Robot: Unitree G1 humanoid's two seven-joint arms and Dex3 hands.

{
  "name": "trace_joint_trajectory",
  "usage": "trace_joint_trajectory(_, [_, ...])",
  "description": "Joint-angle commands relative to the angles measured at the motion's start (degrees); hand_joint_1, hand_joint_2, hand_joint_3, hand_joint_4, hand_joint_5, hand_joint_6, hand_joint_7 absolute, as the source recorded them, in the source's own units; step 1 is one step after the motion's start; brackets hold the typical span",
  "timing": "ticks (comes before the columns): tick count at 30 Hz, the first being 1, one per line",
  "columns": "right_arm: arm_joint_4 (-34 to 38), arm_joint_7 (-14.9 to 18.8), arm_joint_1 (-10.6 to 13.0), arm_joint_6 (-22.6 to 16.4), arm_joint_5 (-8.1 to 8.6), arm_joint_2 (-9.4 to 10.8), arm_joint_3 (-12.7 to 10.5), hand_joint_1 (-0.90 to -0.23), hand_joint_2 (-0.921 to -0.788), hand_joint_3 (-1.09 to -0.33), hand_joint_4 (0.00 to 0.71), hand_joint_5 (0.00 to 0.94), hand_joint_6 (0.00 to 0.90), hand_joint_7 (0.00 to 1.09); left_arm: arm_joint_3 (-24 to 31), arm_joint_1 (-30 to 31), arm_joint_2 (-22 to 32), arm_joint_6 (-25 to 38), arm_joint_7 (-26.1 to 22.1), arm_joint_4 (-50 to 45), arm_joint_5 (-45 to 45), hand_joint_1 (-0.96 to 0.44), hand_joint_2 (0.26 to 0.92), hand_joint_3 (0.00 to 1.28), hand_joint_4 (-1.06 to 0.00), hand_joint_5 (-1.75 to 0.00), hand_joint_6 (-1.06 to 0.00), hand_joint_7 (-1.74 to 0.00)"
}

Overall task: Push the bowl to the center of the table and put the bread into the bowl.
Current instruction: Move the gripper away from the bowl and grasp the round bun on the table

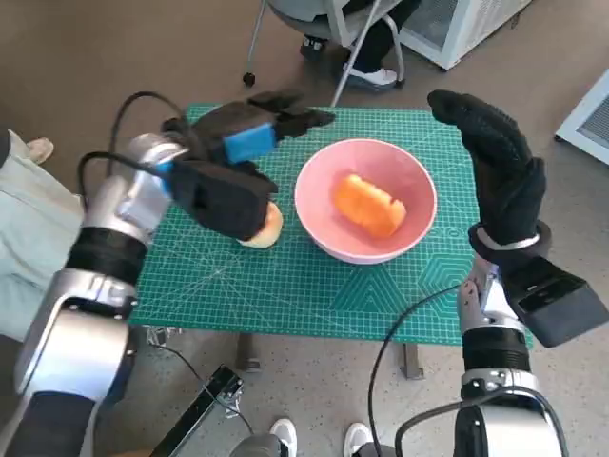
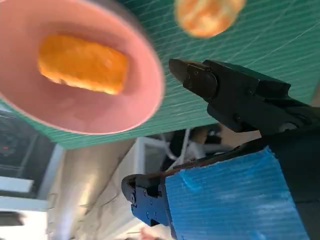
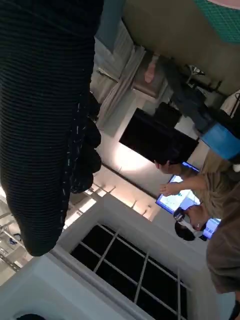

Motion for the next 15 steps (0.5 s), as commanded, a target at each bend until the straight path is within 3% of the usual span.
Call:
trace_joint_trajectory(1, [1.0,0.4,0.7,0.2,-0.11,-0.3,0.0,-0.591,-0.921,-0.676,0.358,0.001,0.014,0.81,1.0,2.7,2.1,1.1,-2.1,-3.5,-1.2,-0.06,0.806,0.0,-0.14,-0.02,-0.32,-0.06])
trace_joint_trajectory(15, [1.7,1.7,0.1,0.6,0.96,-0.3,-0.3,-0.595,-0.921,-0.673,0.358,0.001,0.011,0.81,-0.7,5.7,3.6,5.7,-3.4,-2.3,1.5,-0.07,0.81,0.0,-0.18,-0.01,-0.34,-0.03])
